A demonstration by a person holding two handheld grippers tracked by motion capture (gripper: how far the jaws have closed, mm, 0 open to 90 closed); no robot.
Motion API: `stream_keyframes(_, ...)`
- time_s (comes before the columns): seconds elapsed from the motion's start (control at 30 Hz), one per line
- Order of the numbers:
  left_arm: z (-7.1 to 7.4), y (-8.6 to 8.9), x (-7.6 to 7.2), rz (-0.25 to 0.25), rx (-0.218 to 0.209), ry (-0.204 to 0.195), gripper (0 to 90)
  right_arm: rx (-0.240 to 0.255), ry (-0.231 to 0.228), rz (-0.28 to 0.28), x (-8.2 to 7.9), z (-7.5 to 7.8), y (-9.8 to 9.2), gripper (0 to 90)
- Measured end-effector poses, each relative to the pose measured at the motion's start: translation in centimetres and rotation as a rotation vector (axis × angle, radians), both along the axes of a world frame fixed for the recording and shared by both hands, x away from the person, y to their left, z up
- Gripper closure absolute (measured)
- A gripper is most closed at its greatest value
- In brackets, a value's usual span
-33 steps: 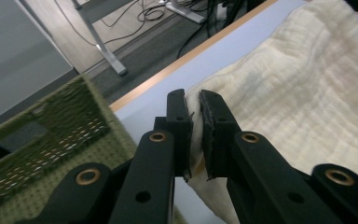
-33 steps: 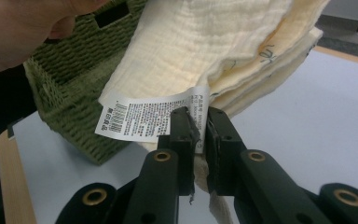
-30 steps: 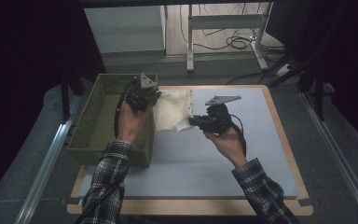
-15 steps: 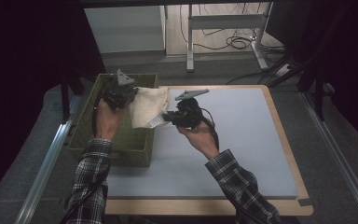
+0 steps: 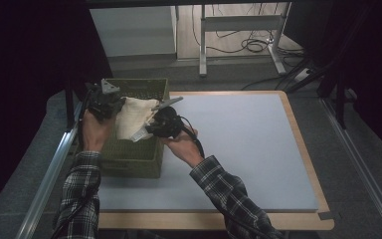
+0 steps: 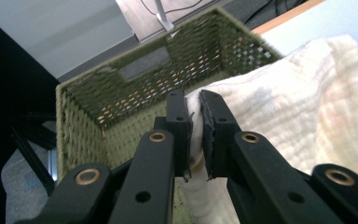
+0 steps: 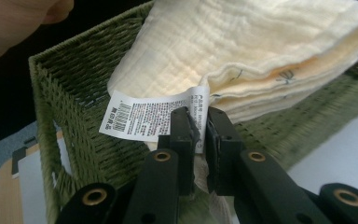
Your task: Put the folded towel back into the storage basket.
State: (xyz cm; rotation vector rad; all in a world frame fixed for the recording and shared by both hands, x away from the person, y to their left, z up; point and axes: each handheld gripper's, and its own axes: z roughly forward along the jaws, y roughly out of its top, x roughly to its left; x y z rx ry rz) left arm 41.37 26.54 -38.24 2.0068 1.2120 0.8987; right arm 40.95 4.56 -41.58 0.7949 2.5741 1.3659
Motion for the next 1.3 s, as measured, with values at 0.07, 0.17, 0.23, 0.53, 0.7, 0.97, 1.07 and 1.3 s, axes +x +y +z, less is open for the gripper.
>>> stream_keyframes(0.07,-0.4,0.6,0.1,0.01,0.006,0.008,82.6,-0.017,0.004,0.003,0.1,-0.3,1.0,82.3)
stream_keyframes(0.17,-0.8,1.4,0.2,0.019,0.009,0.018,82.6,-0.043,0.005,0.013,0.3,-0.8,2.6,82.3)
stream_keyframes(0.23,-1.1,2.0,0.4,0.024,0.012,0.028,82.5,-0.059,0.004,0.018,0.4,-1.0,3.4,82.3)
stream_keyframes(0.53,-3.3,3.1,1.9,0.039,0.017,0.086,82.2,-0.138,0.024,0.035,1.1,-2.1,6.1,82.3)
stream_keyframes(0.7,-4.6,3.3,2.7,0.04,0.035,0.133,82.1,-0.17,0.028,0.044,1.4,-2.5,6.7,82.2)
stream_keyframes(0.97,-5.8,3.0,3.7,0.038,0.072,0.196,81.7,-0.25,0.001,0.066,1.5,-3.0,7.6,81.8)
stream_keyframes(1.07,-6.1,3.0,3.9,0.039,0.078,0.215,81.6,-0.278,-0.004,0.068,1.5,-3.0,7.8,81.6)
stream_keyframes(1.3,-6.9,3.1,4.4,0.043,0.089,0.253,80.5,-0.341,-0.031,0.09,1.5,-3.2,8.3,76.7)
